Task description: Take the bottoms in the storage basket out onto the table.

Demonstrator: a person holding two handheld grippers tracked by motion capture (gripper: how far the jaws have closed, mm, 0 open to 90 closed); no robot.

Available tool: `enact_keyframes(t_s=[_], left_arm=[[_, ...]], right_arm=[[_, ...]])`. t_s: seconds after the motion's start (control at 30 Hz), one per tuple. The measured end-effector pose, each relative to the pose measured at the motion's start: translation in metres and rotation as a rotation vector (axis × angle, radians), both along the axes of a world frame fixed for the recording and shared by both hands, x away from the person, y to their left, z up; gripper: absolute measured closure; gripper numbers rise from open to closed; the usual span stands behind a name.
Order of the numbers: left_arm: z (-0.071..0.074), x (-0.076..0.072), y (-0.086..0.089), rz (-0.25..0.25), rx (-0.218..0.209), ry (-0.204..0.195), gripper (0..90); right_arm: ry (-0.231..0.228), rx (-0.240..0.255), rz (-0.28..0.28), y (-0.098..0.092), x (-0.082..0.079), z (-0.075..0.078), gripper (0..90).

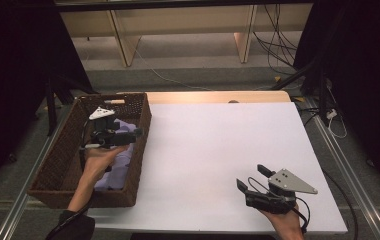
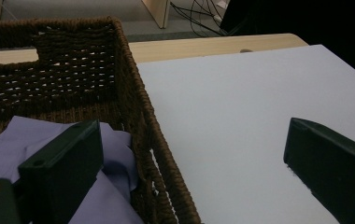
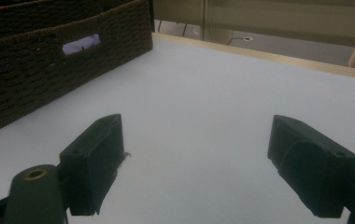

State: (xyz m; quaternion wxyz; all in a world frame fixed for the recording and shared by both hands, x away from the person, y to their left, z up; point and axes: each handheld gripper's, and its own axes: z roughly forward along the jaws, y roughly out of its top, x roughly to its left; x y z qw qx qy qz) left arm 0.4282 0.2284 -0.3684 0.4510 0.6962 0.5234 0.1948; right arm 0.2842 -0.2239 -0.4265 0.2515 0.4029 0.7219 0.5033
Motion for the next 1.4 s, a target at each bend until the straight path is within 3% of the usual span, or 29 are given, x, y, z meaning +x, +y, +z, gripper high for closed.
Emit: enact_keyframes(t_s=[0.37, 0.9, 1.4], left_arm=[[-0.012, 0.010, 0.015, 0.047, 0.020, 0.039, 4.5], [-0.015, 0.012, 0.024, 0.070, 0.026, 0.047, 4.6], [-0.028, 0.017, 0.027, 0.104, 0.096, 0.114, 5.0]], right_arm=[[0.000, -0.006, 0.018, 0.002, -0.001, 0.001, 19.6], [-0.005, 0.003, 0.017, 0.001, -0.001, 0.001, 19.8], [-0.001, -0.007, 0.021, 0.001, -0.001, 0.000, 19.8]])
